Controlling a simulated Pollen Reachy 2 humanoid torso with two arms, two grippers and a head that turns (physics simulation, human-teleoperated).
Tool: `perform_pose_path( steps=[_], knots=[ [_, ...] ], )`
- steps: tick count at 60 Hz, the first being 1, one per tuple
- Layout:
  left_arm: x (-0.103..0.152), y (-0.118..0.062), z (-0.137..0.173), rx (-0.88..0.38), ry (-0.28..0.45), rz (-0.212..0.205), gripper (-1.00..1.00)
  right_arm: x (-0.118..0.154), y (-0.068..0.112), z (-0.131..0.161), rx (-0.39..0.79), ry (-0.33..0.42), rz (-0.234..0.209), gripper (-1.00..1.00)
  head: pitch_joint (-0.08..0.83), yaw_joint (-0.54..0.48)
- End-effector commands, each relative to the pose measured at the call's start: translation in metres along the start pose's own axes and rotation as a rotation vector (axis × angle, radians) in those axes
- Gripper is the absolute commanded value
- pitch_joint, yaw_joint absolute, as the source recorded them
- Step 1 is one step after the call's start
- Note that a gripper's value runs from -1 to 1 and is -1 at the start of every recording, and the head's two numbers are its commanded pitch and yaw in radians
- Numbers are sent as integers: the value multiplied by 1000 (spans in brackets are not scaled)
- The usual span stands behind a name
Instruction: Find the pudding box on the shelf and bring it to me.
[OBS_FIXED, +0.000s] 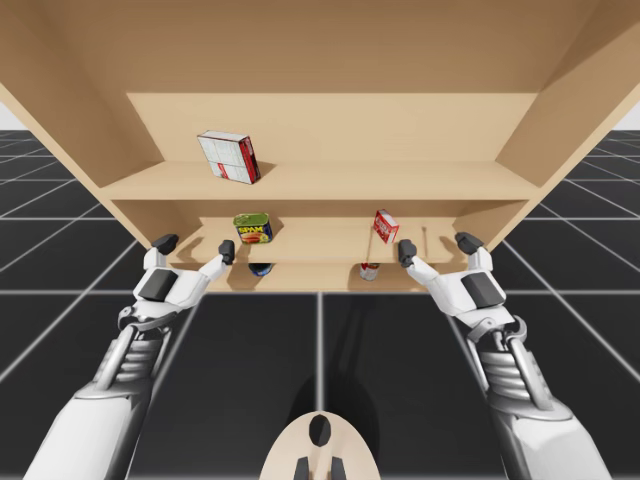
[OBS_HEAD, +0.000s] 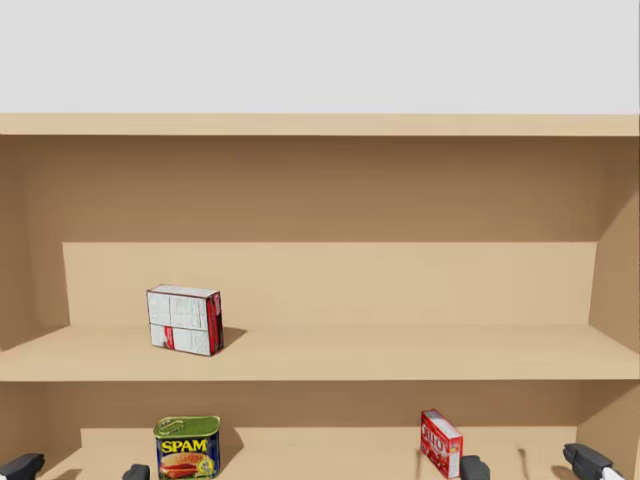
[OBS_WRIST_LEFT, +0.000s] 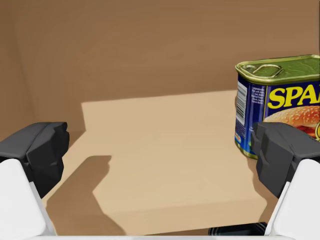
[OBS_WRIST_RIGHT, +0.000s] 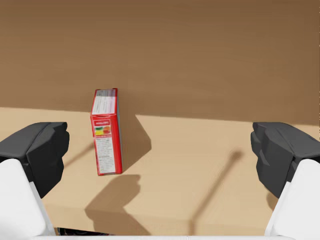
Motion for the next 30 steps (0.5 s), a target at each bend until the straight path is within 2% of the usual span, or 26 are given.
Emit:
perform_pose_path(
  steps=[1, 17, 30],
  knots=[
    [0, 0, 0, 0, 1, 0, -1000, 0, 2, 2, -19, 18, -12, -1000, -2, -11],
    [0, -1, 0, -1, 2, 1, -1000, 2, 2, 2, 3, 5, -17, -1000, 61, 18],
    [-1, -1, 0, 0, 5, -1, -1000, 2, 3, 2, 9, 7, -17, -1000, 115, 165]
  ],
)
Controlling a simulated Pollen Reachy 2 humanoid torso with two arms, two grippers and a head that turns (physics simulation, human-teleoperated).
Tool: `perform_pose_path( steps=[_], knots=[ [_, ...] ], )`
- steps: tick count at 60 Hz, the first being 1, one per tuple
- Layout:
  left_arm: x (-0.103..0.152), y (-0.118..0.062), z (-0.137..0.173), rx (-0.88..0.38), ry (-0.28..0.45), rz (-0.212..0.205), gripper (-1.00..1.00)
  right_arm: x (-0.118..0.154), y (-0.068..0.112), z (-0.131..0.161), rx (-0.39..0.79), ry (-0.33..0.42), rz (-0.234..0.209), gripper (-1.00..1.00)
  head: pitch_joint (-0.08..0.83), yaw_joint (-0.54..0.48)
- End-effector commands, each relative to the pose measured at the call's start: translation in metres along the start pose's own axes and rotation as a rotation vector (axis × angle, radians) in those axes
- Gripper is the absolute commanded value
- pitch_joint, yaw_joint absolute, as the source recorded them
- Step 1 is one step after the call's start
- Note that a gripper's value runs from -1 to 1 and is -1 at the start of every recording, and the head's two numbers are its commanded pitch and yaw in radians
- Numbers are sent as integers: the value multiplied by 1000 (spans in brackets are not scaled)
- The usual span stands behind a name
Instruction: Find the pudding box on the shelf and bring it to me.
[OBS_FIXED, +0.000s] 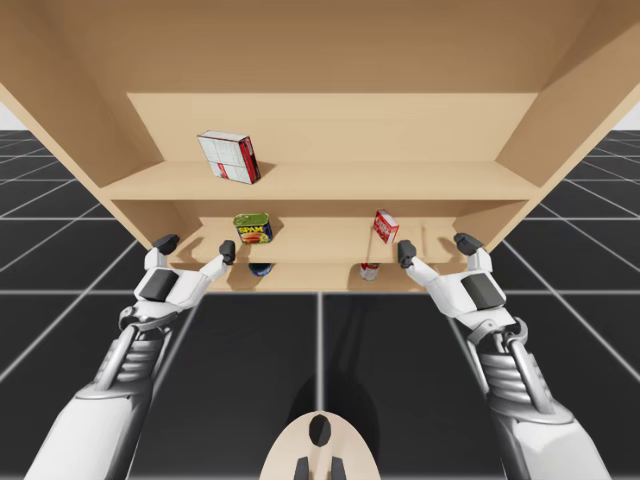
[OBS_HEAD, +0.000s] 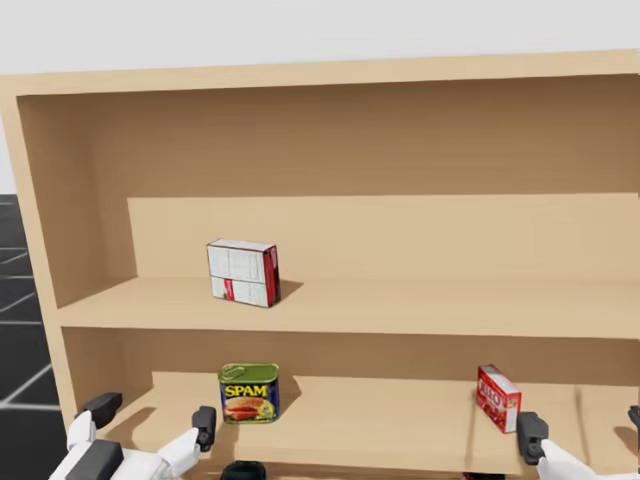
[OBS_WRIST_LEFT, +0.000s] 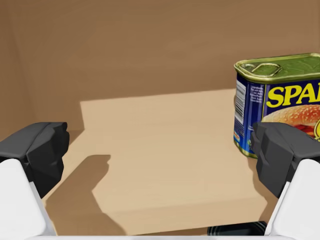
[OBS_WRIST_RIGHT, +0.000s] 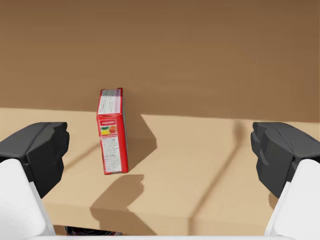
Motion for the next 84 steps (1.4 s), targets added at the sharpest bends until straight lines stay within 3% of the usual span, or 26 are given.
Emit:
perform_pose_path(
  steps=[1, 8, 16, 25, 33, 48, 60, 84],
  knots=[
    [-1, 0, 0, 0, 2, -1, -1000, 0, 0, 0, 4, 2, -1, -1000, 116, 173],
    [3, -2, 3, -7, 0, 11, -1000, 0, 0, 0, 5, 2, -3, -1000, 125, 223],
    [21, -11, 13, -45, 33, 81, -1000, 0, 0, 0, 1, 4, -4, -1000, 127, 223],
    [66, -34, 40, -77, 62, 28, -1000, -1, 0, 0, -5, 9, -6, -1000, 131, 213],
    [105, -51, 57, -136, 71, 22, -1000, -2, 0, 0, -7, 10, -5, -1000, 134, 213],
    [146, -66, 60, -177, 24, -13, -1000, -2, -2, 0, -12, 8, -2, -1000, 134, 219],
    [165, -71, 40, -206, 15, 6, -1000, -2, -2, 0, -17, 7, 2, -1000, 133, 222],
    [161, -64, -43, -151, 92, 74, -1000, -1, -4, 0, -29, -1, 12, -1000, 137, 223]
  ],
)
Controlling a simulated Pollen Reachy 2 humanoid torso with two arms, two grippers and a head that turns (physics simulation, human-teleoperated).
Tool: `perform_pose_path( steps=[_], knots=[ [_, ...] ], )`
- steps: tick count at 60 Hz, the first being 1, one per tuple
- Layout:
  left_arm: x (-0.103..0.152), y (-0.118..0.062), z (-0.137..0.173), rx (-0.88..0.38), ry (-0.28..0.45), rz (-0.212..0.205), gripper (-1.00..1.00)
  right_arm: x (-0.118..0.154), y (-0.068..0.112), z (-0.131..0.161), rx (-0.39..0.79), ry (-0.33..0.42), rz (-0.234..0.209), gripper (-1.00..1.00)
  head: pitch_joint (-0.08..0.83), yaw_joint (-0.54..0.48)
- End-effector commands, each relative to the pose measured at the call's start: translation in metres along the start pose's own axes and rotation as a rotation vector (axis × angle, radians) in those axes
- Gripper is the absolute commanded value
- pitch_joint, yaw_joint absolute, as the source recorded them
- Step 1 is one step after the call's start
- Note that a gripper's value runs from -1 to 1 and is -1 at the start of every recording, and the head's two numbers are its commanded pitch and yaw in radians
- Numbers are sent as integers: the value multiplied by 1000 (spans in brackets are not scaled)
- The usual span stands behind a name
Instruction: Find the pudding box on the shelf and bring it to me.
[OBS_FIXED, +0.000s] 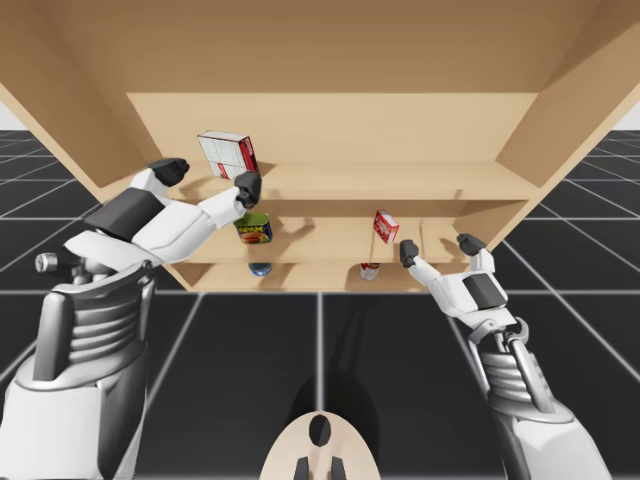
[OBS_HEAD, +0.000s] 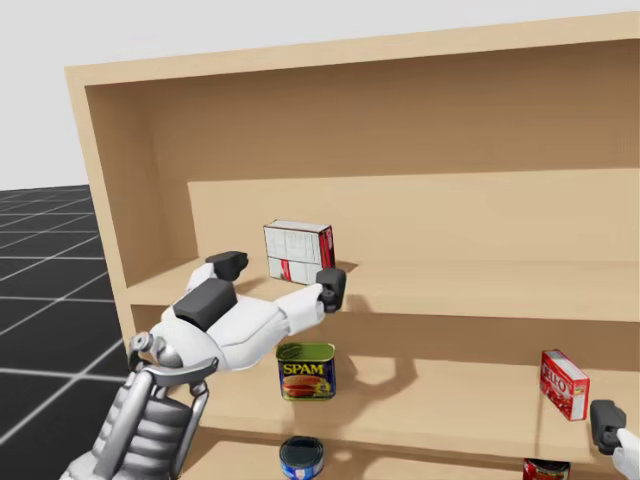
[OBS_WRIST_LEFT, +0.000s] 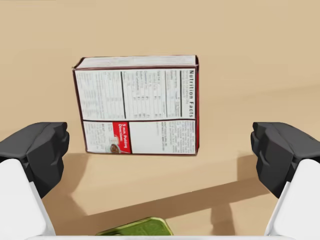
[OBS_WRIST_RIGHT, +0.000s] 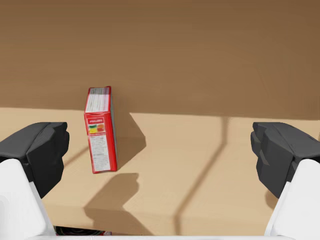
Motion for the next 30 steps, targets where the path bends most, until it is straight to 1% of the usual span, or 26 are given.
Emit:
perform_pose_path(
  steps=[1, 8, 11, 13, 15, 22, 30],
  knots=[
    [-1, 7, -30, 73, 130, 27, -1000, 1, -1, 0, -5, -4, 4, -1000, 138, 223],
    [-3, 9, -44, 96, 138, 24, -1000, 1, -1, 0, -6, -6, 4, -1000, 137, 222],
    [-5, 10, -50, 96, 145, 34, -1000, 1, -1, 0, -6, -6, 4, -1000, 137, 222],
    [-6, 10, -53, 101, 145, 34, -1000, 1, -1, 0, -6, -6, 4, -1000, 137, 222],
    [-6, 10, -58, 98, 149, 45, -1000, 1, -1, 0, -6, -6, 4, -1000, 136, 222],
    [-8, 10, -71, 108, 162, 48, -1000, 1, -2, 0, -9, -11, 4, -1000, 138, 223],
    [-9, 9, -84, 117, 169, 62, -1000, 1, -3, 0, -10, -11, 5, -1000, 140, 223]
  ],
)
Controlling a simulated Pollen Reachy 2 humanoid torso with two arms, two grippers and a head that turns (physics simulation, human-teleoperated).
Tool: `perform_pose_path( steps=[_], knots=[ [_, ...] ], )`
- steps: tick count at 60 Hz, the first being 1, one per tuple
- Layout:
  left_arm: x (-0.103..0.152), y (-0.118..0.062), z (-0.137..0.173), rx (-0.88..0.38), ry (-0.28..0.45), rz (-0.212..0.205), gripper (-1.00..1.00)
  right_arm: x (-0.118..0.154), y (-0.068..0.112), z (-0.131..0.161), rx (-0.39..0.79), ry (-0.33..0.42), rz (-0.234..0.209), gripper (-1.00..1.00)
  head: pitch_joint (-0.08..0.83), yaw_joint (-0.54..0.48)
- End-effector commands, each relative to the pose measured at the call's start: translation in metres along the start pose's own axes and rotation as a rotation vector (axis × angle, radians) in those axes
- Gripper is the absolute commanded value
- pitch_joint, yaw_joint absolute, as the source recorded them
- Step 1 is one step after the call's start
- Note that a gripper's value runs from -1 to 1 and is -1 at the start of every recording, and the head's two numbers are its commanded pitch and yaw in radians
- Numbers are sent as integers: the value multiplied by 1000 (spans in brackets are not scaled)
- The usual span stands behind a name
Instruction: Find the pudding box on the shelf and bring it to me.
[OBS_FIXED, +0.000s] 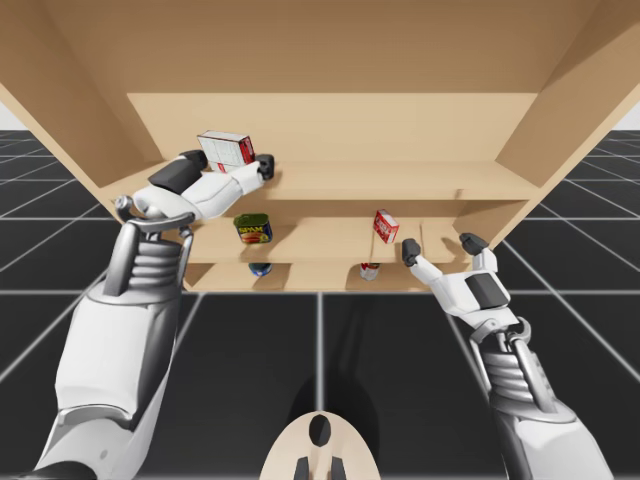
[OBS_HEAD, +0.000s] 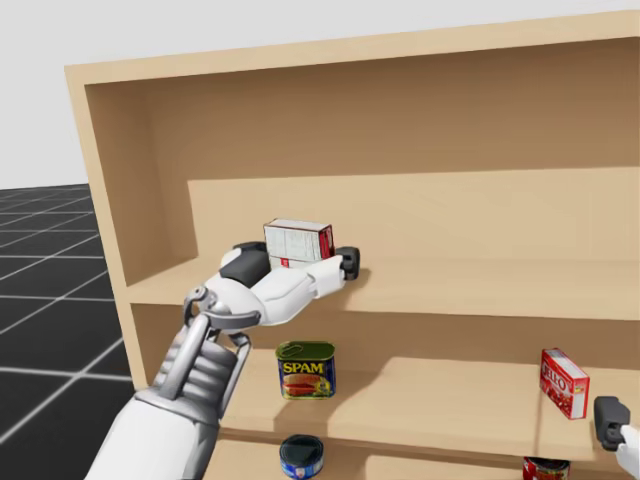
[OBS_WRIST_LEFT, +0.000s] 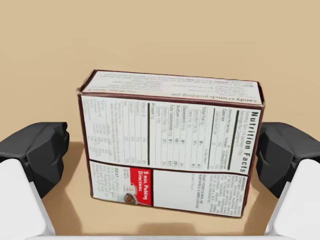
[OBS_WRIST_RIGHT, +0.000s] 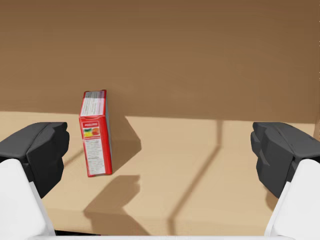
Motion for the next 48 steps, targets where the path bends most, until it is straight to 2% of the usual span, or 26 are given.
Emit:
perform_pose_path(
  steps=[1, 8, 10, 11, 12, 14, 26, 32, 35, 42, 48],
  knots=[
    [-1, -2, -18, 45, 82, 15, -1000, 0, -1, 0, -2, -2, 2, -1000, 140, 223],
    [-4, -5, -24, 40, 88, 20, -1000, 0, -2, 0, -4, -2, 1, -1000, 140, 220],
    [-5, -6, -25, 50, 81, 16, -889, 0, -2, 0, -4, -2, 2, -1000, 141, 218],
    [-6, -6, -25, 52, 80, 15, -516, 0, -2, 0, -4, -2, 2, -1000, 141, 218],
    [-6, -6, -25, 49, 78, 16, 763, 0, -2, 0, -4, -2, 1, -1000, 142, 217],
    [-7, -6, -25, 46, 75, 16, 1000, 0, -2, 0, -4, -1, 2, -1000, 142, 216],
    [-1, -7, -23, 41, 42, 2, 1000, -2, -1, 0, -3, 2, 6, -1000, 143, 214],
    [9, -9, -17, 32, -10, -6, 1000, -2, -2, 0, -4, 1, 7, -1000, 141, 213],
    [14, -10, -10, 30, -35, -11, 1000, -2, -2, 0, -4, 2, 7, -1000, 141, 211],
    [27, -15, 24, 41, -105, -56, 1000, -2, -2, 0, -4, 3, 9, -1000, 142, 209],
    [30, -18, 49, 35, -131, -76, 1000, -3, -1, -1, -4, 4, 11, -1000, 142, 208]
  ],
)
